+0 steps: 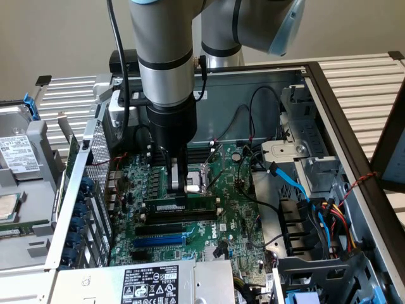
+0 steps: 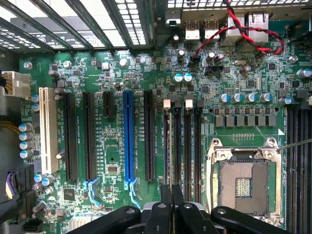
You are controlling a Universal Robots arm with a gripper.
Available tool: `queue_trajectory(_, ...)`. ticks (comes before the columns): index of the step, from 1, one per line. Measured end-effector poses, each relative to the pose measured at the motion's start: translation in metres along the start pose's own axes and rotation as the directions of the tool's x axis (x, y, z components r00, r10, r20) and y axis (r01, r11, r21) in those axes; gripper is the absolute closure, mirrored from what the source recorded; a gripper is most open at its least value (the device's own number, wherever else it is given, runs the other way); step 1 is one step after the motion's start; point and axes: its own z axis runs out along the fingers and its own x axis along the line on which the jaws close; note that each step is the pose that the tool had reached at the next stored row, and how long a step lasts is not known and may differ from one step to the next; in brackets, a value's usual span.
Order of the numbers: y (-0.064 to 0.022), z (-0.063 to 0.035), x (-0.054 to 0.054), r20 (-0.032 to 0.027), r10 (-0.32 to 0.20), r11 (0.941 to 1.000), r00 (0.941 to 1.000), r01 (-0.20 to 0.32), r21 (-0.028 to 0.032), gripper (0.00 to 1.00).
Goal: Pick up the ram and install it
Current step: 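Insert the ram into the slot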
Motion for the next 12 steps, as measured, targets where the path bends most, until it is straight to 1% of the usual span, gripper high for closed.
queue_trajectory(12,0.0001,0.0024,0.0000,-0.0003,0.000,1.0000,1.0000,0.000,-0.0017,0.88)
